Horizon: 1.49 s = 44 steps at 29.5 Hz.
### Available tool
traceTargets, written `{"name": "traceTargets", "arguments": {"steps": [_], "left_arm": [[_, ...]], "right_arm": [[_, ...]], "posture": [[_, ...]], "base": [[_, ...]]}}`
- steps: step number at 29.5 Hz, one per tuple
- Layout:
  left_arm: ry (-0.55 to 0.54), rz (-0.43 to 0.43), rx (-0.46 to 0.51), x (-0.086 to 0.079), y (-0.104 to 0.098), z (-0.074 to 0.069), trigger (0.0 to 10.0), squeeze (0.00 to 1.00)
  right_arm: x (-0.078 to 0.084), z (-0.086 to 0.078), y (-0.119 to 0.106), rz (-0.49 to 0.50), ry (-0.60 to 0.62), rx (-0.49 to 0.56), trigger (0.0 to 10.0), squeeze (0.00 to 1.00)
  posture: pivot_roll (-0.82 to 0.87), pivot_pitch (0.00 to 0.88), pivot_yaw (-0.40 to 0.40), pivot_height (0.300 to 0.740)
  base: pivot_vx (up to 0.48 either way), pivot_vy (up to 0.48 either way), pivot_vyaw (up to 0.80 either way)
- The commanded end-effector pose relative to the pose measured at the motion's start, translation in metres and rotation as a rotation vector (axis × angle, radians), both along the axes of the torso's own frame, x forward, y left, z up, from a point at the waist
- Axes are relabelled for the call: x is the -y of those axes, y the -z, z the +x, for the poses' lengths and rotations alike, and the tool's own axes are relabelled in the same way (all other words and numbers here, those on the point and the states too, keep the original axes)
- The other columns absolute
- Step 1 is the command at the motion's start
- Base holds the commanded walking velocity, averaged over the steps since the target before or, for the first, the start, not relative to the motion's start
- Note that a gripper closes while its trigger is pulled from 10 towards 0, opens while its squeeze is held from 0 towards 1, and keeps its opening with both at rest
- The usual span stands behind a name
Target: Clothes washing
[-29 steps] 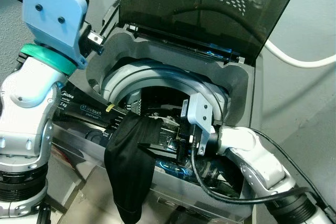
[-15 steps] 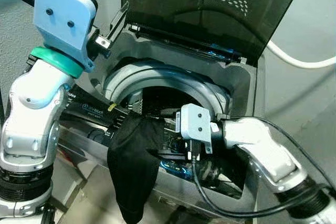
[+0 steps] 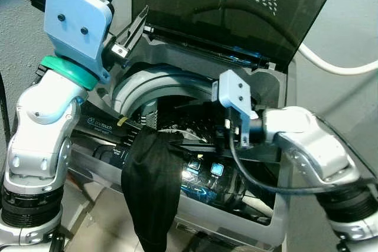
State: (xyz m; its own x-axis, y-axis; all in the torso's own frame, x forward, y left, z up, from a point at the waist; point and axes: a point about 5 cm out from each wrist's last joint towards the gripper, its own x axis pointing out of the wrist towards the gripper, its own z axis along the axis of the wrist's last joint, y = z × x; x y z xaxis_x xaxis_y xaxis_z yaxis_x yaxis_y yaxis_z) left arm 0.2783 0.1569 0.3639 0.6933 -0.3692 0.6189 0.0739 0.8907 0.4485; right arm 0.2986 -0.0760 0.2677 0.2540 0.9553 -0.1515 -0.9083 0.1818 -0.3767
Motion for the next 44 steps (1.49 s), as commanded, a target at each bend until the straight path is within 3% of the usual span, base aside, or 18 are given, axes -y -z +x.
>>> {"name": "traceTargets", "arguments": {"steps": [1,8,13,18,24,34,37,44], "left_arm": [[0.02,0.01,-0.007,0.004,0.003,0.001,10.0,0.0],[0.023,0.01,-0.008,0.004,0.003,0.002,10.0,0.0],[0.027,0.009,-0.015,0.005,0.005,0.004,10.0,0.0],[0.031,0.006,-0.027,0.005,0.007,0.006,10.0,0.0],[0.047,0.009,-0.034,0.008,0.008,0.012,10.0,0.0],[0.057,-0.001,-0.047,0.013,0.012,0.023,10.0,0.0],[0.065,0.006,-0.05,0.013,0.011,0.025,10.0,0.0],[0.04,0.004,-0.032,0.004,0.007,0.028,10.0,0.0]], "right_arm": [[0.004,0.001,0.0,-0.029,0.025,0.0,10.0,0.0],[0.008,-0.01,0.001,-0.066,-0.014,-0.027,10.0,0.0],[0.009,-0.026,0.014,-0.11,-0.037,-0.075,10.0,0.0],[0.013,-0.037,0.018,-0.092,-0.028,-0.119,10.0,0.0],[0.009,-0.034,0.021,-0.065,0.03,-0.121,10.0,0.0],[-0.004,-0.013,0.016,0.031,0.195,-0.078,10.0,0.0],[-0.004,-0.016,0.012,0.054,0.19,-0.077,10.0,0.0],[-0.01,-0.015,0.022,0.042,0.171,-0.108,10.0,0.0]], "posture": [[0.08,0.133,-0.046,0.74],[0.08,0.135,-0.043,0.74],[0.07,0.139,-0.036,0.74],[0.06,0.142,-0.027,0.74],[0.03,0.142,-0.004,0.74],[0.03,0.142,0.01,0.74],[0.03,0.142,0.029,0.74],[0.07,0.109,-0.026,0.74]], "base": [[0.0,0.0,0.0],[0.0,0.0,0.0],[0.0,0.0,0.0],[0.0,0.0,0.0],[0.0,0.0,0.0],[0.0,0.0,0.0],[0.0,0.0,0.0],[0.0,0.0,0.0]]}}
